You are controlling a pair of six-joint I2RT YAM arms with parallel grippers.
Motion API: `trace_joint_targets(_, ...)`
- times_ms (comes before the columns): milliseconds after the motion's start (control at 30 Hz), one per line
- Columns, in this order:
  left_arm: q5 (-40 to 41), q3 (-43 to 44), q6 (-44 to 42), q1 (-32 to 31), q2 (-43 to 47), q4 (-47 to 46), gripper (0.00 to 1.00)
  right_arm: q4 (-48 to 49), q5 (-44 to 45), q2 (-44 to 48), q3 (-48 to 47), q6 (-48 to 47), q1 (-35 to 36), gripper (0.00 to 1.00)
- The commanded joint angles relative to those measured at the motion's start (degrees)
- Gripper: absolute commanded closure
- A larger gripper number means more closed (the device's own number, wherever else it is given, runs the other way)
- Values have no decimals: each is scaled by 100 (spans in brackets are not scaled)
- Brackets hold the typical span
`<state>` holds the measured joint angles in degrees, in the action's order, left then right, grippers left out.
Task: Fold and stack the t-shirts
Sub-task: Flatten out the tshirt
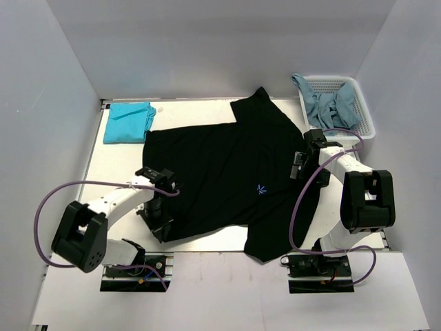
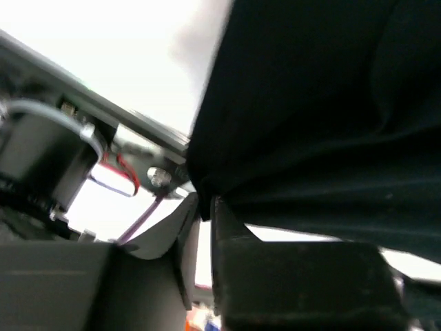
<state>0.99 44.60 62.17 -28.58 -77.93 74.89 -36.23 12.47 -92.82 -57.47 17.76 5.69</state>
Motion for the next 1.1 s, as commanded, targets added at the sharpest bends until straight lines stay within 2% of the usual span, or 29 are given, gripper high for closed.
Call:
trace_joint_targets(0,-600,-101,726,54,287,464,74,-60,203,150,26,61,-24,10)
trace_joint_targets(33,-600,-14,726,54,200,465,64,-60,203,185,26,61,-33,10)
trace_joint_targets(100,-835,58,341,-7,-28,570,55,-51,203,202,17,52,-33,10)
trace_joint_targets(133,-977,58,209,-7,-29,570,47,-42,203,229,8,61,-25,10)
trace_joint_targets(167,-1370,58,16,-7,-29,570,46,-42,203,229,-1,61,-24,10)
trace_joint_targets(233,-1610,-30,-47,-69,-29,570,46,-60,194,246,-27,61,-33,10)
trace_joint_targets(333,-814,513,-109,9,50,570,45,28,81,290,-10,0,-25,10)
trace_joint_targets(367,-211,732,-161,10,-107,570,45,28,72,316,-1,-27,-33,10)
trace_joint_targets(433,355,1392,-109,10,-344,431,45,28,80,352,8,-27,-24,10)
trace_joint_targets(500,1260,1761,-161,62,-765,237,41,54,80,378,17,-18,-33,10)
trace_joint_targets(567,1857,1815,-214,63,-1012,-87,39,28,98,378,8,-27,-33,10)
trace_joint_targets(633,2053,1754,-372,63,-1215,-360,43,-59,159,483,-9,-9,-33,10)
trace_joint_targets(667,2141,1545,-372,63,-1216,-588,49,-25,177,466,-10,-9,-33,10)
trace_joint_targets(800,2090,1297,-496,116,-979,-1108,49,-51,212,528,-27,-18,-33,10)
trace_joint_targets(1067,1070,226,-768,116,-302,-2206,48,-51,159,492,-36,-9,-25,10)
